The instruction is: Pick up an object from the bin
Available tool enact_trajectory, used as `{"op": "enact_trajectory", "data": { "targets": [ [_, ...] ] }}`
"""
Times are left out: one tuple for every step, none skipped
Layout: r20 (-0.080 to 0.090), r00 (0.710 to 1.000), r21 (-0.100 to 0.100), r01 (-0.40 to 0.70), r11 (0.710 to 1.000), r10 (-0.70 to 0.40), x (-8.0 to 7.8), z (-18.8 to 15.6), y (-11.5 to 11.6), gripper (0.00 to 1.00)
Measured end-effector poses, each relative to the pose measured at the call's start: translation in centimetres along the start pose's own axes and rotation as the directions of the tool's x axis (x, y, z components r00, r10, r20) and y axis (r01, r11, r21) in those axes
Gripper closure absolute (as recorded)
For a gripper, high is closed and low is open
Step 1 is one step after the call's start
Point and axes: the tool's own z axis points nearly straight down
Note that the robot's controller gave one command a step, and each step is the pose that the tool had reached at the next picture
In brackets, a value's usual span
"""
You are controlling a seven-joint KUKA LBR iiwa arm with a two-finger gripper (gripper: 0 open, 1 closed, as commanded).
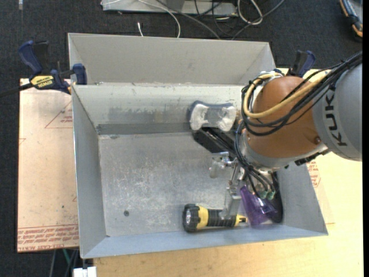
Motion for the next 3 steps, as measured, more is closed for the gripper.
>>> {"op": "enact_trajectory", "data": {
  "targets": [
    [0.008,1.0,0.0,-0.002,1.0,0.002,-0.2,-0.4,0.0,0.0],
    [0.027,0.999,-0.003,0.019,1.0,-0.019,-0.1,13.0,2.7,0.0],
    [0.022,0.977,0.004,0.211,0.978,-0.211,0.4,6.6,1.8,0.0]
  ]
}}
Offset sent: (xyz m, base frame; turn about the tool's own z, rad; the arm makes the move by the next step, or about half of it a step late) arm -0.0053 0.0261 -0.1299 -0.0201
